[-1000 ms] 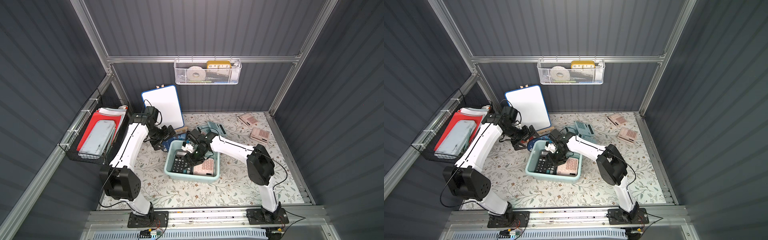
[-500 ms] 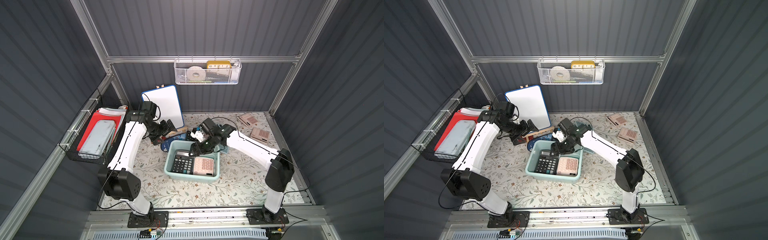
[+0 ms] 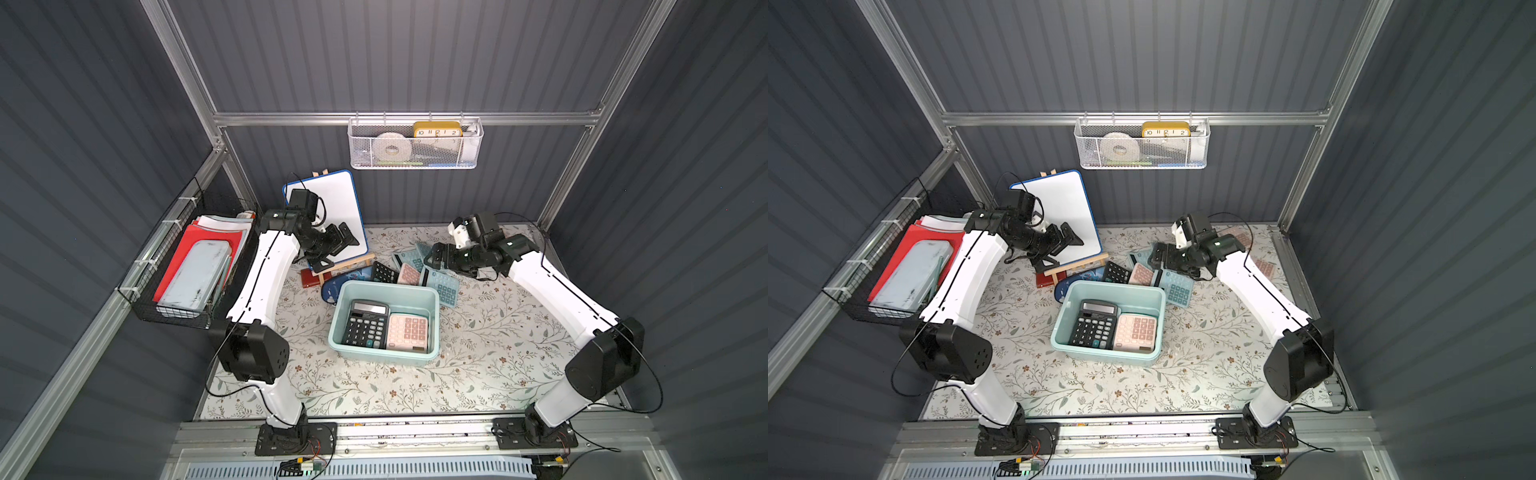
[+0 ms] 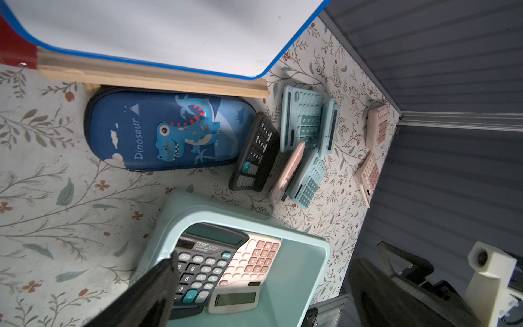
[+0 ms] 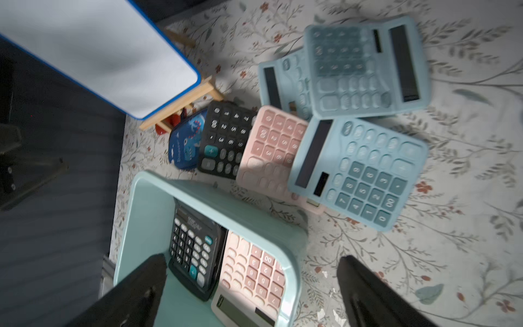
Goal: Put the calculator in the storage box
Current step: Pick up the calculator at the center of the board.
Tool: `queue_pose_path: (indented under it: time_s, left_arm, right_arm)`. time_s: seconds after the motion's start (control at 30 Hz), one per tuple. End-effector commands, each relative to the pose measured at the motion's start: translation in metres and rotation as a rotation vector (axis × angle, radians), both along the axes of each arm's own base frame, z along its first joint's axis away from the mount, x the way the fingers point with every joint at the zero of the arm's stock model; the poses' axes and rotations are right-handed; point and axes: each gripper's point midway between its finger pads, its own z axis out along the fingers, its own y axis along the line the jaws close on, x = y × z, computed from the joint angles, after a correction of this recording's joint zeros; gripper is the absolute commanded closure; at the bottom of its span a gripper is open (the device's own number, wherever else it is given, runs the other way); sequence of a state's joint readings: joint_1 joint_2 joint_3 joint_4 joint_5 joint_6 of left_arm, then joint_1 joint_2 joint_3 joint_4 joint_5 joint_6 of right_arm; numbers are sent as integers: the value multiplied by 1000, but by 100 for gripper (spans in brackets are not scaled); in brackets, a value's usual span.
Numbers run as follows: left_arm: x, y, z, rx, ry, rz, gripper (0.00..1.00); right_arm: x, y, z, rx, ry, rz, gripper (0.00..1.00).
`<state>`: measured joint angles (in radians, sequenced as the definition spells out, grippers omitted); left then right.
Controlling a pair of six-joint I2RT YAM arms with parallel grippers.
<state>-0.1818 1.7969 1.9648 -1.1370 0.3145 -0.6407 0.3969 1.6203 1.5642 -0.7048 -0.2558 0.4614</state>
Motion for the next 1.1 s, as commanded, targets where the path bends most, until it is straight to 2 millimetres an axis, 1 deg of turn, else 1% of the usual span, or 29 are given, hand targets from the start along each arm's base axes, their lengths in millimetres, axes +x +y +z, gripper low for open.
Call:
queue_pose_path:
  time_s: [0.0, 0.03, 0.1, 0.17, 0.27, 0.4, 0.43, 0.47, 0.5, 0.53, 0.67, 0.8, 0.9, 1.07]
  left_arm:
    - [15, -16, 6, -25, -31, -28, 1]
    - [19, -19, 6, -29, -34, -33, 1]
    - [27, -25, 5, -34, -36, -46, 1]
    - [35, -32, 4, -44, -37, -58, 1]
    - [45, -40, 2, -51, -41, -79, 1]
    - [56, -47, -5, -68, -35, -96, 1]
    - [59, -49, -7, -76, -32, -101, 1]
    - [62, -49, -9, -77, -31, -100, 1]
    - [63, -55, -9, -107, -27, -120, 1]
    - [66, -58, -10, -119, -26, -127, 1]
    - [79, -70, -16, -178, -21, -152, 1]
    - [91, -83, -19, -241, -24, -178, 1]
    - [99, -95, -25, -284, -32, -193, 1]
    - [115, -119, -35, -340, -51, -203, 5]
  right_arm:
    - [18, -34, 7, -27, -46, -152, 1]
    - [22, -42, 8, -24, -51, -183, 1]
    - [29, -68, 5, -70, -51, -301, 1]
    - [32, -87, 3, -89, -36, -353, 1]
    - [34, -105, -7, -38, 21, -391, 1]
    - [41, -120, -19, 84, 75, -427, 1]
    - [42, -117, -21, 126, 87, -416, 1]
    - [45, -119, -22, 134, 84, -430, 1]
    - [47, -121, -24, 136, 89, -445, 1]
    - [51, -122, -28, 142, 98, -455, 1]
    - [67, -113, -45, 185, 163, -454, 1]
    - [87, -101, -68, 241, 223, -441, 8]
    - [102, -98, -82, 260, 238, -443, 11]
    - [126, -95, -97, 275, 245, -431, 13]
